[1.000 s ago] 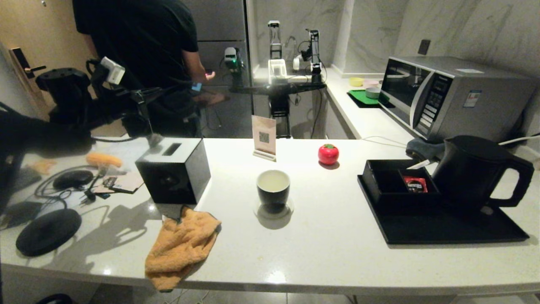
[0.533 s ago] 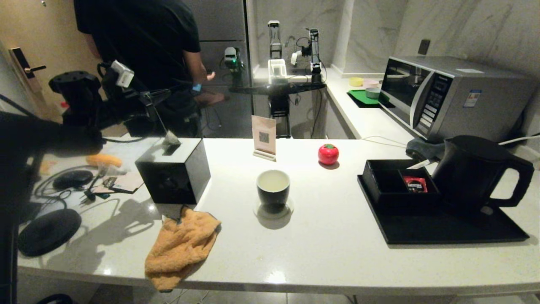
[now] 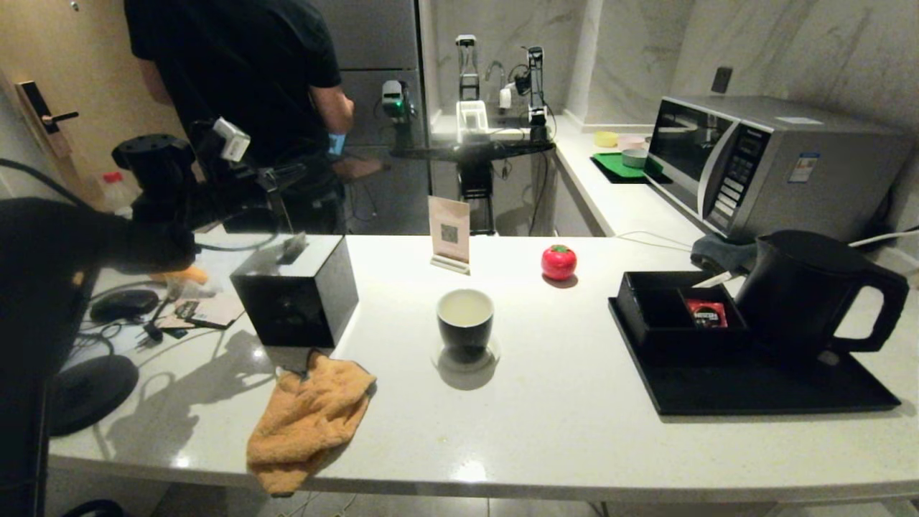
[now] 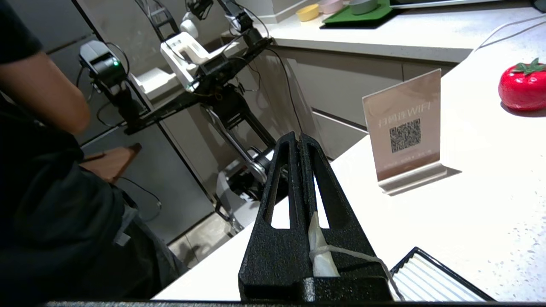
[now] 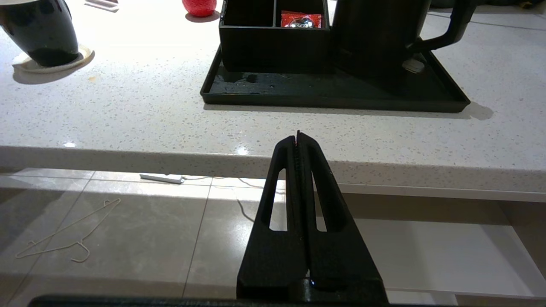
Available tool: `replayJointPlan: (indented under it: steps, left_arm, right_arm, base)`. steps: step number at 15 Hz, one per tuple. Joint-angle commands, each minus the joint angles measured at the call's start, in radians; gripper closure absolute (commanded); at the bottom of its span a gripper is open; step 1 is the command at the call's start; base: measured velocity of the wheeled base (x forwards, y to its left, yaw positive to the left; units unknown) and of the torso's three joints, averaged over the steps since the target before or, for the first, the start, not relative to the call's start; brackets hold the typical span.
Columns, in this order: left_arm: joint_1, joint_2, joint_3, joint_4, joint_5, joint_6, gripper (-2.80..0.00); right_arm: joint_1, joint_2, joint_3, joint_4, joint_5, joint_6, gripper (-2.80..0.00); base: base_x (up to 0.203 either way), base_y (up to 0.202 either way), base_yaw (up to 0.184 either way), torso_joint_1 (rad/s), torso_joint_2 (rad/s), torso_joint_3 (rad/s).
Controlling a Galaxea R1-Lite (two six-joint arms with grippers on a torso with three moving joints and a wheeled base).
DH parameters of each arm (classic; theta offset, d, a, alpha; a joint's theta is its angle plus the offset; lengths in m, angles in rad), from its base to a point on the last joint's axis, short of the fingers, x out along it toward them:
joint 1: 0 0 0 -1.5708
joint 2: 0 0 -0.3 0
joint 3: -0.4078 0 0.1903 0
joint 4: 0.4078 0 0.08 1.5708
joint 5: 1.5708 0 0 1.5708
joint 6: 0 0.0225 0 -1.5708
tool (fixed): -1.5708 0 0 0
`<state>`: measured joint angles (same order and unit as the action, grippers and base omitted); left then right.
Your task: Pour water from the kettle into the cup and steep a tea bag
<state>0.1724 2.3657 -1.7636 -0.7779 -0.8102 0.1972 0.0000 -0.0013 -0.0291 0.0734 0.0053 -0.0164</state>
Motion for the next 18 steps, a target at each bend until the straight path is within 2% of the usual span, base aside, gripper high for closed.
replayJointPlan:
  steps: [1, 15, 18]
  left_arm:
    - [-0.008, 0.007, -0.002, -0.001, -0.004, 0.002, 0.0]
    - [-0.017, 0.006, 0.018, -0.003, -0.001, 0.011, 0.0]
    - [-0.017, 0.011, 0.068, -0.023, -0.001, 0.014, 0.0]
  right_arm:
    - [0.0, 0.001, 0.0, 0.0, 0.001, 0.0, 0.0]
    - [0.0, 0.001, 0.0, 0.0, 0.001, 0.0, 0.0]
    - [0.0, 0.001, 0.0, 0.0, 0.001, 0.0, 0.0]
  base:
    - [0.0, 0.0, 0.0, 0.0, 0.0, 0.0]
    - [0.0, 0.0, 0.0, 0.0, 0.0, 0.0]
    - [0.0, 0.0, 0.0, 0.0, 0.0, 0.0]
